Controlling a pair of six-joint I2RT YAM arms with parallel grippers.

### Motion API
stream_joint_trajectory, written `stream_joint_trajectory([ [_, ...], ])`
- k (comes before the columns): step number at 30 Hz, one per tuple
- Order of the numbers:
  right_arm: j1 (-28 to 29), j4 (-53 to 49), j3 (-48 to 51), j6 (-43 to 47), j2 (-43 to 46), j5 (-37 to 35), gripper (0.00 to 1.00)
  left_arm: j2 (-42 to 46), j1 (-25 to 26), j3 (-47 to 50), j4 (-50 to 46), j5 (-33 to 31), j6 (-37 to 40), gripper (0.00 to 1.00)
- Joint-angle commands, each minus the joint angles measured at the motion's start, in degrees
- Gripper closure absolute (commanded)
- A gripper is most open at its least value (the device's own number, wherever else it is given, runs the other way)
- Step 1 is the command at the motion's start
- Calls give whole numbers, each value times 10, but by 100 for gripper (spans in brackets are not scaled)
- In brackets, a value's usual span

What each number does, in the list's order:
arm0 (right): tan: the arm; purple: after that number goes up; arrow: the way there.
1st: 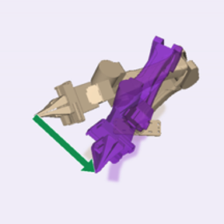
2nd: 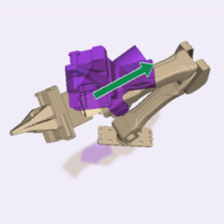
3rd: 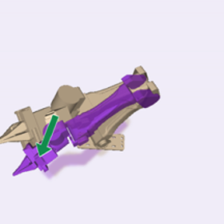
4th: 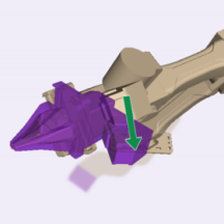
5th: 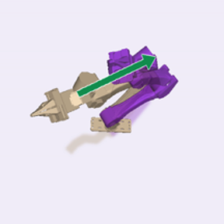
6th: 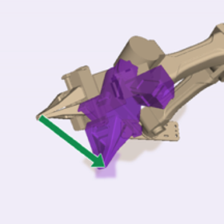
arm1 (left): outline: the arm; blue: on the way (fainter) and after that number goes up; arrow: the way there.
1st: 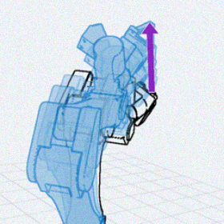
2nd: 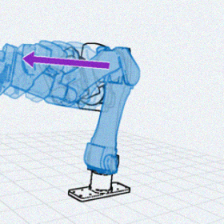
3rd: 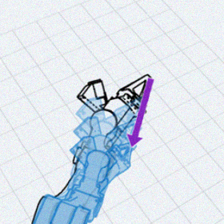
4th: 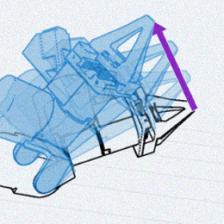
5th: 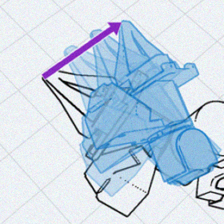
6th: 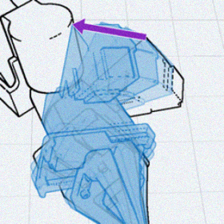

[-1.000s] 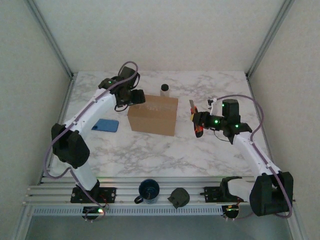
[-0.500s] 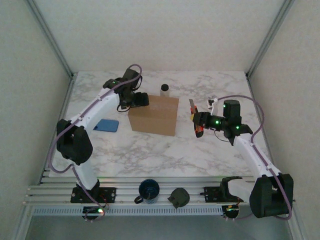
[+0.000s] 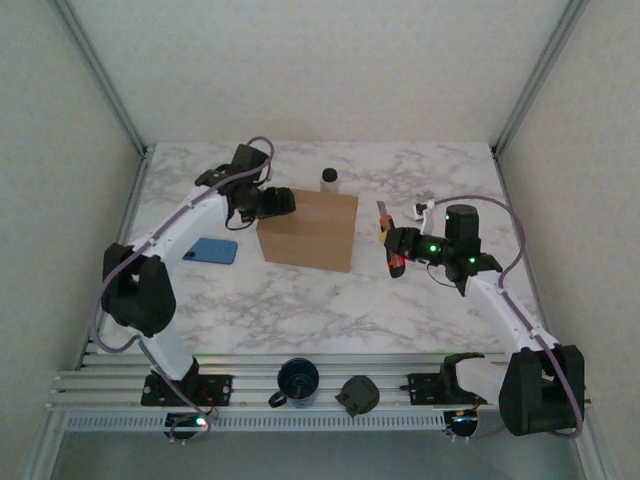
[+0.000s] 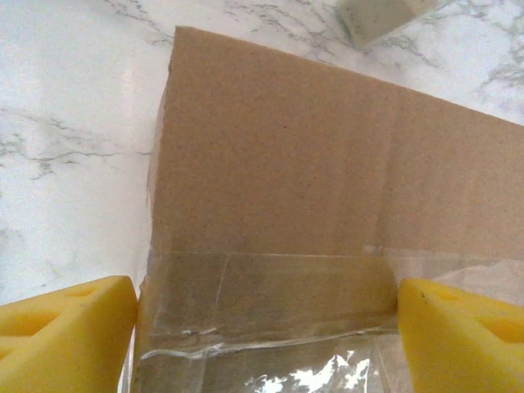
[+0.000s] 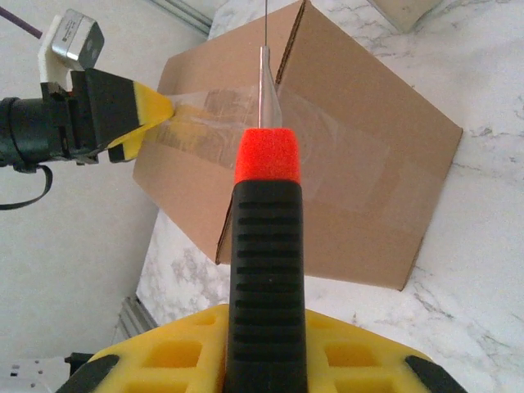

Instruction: Unpack the express box

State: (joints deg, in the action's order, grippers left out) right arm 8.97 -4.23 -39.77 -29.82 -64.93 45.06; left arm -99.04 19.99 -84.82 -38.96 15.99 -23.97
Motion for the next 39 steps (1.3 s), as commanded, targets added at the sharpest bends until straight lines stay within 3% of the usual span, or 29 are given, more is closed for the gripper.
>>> stream_joint_trajectory([
  [1,-3,69,18,-31,-10,21,100,3,-13,43,7,40,7,20],
  [5,3,133,40,-68,-22,34,100,8,-18,58,17,44,8,20],
  [12,34,150,35,-79,-55,19,100,10,-21,67,23,47,9,20],
  [19,54,121,4,-83,-90,14,100,14,-21,69,24,47,7,20],
  [39,67,60,-29,-71,-85,-14,100,16,-22,76,29,47,5,20],
])
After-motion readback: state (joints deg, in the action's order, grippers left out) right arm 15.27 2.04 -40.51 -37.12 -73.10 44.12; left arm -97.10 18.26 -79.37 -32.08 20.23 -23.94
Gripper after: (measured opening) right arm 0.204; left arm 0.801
